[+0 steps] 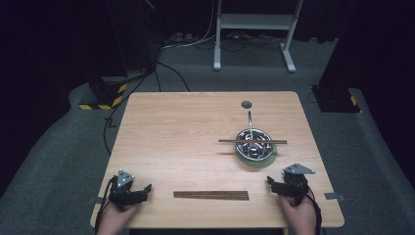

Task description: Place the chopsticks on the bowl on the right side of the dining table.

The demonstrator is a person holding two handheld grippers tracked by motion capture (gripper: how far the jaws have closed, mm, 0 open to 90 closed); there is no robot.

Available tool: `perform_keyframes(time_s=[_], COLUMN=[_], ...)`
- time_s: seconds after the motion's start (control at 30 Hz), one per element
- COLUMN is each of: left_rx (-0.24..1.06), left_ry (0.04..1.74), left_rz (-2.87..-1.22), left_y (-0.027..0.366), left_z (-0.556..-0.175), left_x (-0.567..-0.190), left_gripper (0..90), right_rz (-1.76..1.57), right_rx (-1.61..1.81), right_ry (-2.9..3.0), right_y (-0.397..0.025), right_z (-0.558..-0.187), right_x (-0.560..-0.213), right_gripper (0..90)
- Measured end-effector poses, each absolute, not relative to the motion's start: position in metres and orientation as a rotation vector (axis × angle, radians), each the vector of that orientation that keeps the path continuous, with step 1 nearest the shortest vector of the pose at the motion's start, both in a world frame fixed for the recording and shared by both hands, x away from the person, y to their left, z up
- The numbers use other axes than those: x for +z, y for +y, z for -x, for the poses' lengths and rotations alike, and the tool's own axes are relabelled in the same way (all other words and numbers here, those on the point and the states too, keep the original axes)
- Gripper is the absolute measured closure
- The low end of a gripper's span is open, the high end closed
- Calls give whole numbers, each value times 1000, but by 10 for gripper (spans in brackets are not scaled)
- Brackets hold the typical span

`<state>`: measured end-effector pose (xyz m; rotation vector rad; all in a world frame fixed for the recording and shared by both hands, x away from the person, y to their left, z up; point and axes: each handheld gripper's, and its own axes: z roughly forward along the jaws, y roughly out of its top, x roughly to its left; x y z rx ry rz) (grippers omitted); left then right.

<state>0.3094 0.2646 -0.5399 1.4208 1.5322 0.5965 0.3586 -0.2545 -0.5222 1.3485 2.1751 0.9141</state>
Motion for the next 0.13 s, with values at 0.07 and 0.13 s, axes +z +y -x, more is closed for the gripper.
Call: perform_keyframes(time_s=[0.07, 0.13], left_rx=[595, 595], left_ry=[1533, 1533], left_rz=[-1422, -1422], left_y=[265, 265], left_z=[-309, -309], left_x=[-540, -540], left_gripper=[151, 154], right_rz=[-1346, -1339], right_rx=[915, 915], right_ry=[2177, 2179], right_y=[-255, -255], right_z=[-358, -358], right_x=[-522, -522], right_gripper=[243, 244])
